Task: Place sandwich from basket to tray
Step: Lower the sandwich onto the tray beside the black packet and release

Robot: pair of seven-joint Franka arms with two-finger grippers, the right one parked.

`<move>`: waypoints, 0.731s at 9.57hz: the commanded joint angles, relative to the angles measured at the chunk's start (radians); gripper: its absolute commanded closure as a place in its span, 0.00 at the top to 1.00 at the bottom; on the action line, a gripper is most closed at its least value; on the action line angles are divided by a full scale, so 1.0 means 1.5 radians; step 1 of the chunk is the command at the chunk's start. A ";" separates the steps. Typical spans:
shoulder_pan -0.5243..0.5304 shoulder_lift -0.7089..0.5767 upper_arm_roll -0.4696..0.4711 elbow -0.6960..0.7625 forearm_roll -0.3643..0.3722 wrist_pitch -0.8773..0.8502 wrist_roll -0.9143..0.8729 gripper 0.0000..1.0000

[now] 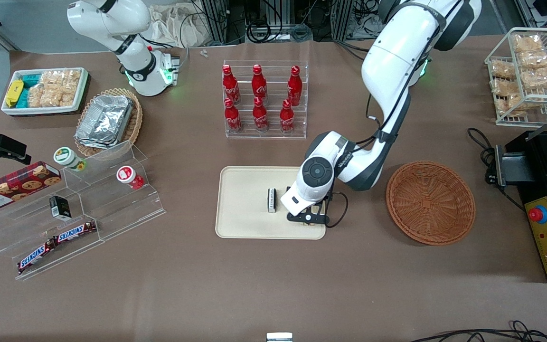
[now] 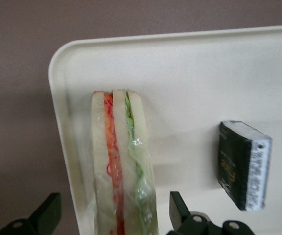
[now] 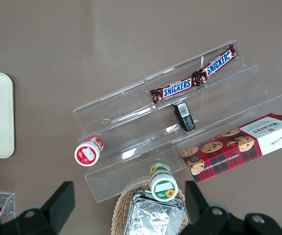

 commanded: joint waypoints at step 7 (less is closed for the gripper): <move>0.184 -0.282 0.007 0.012 0.008 -0.290 0.158 0.99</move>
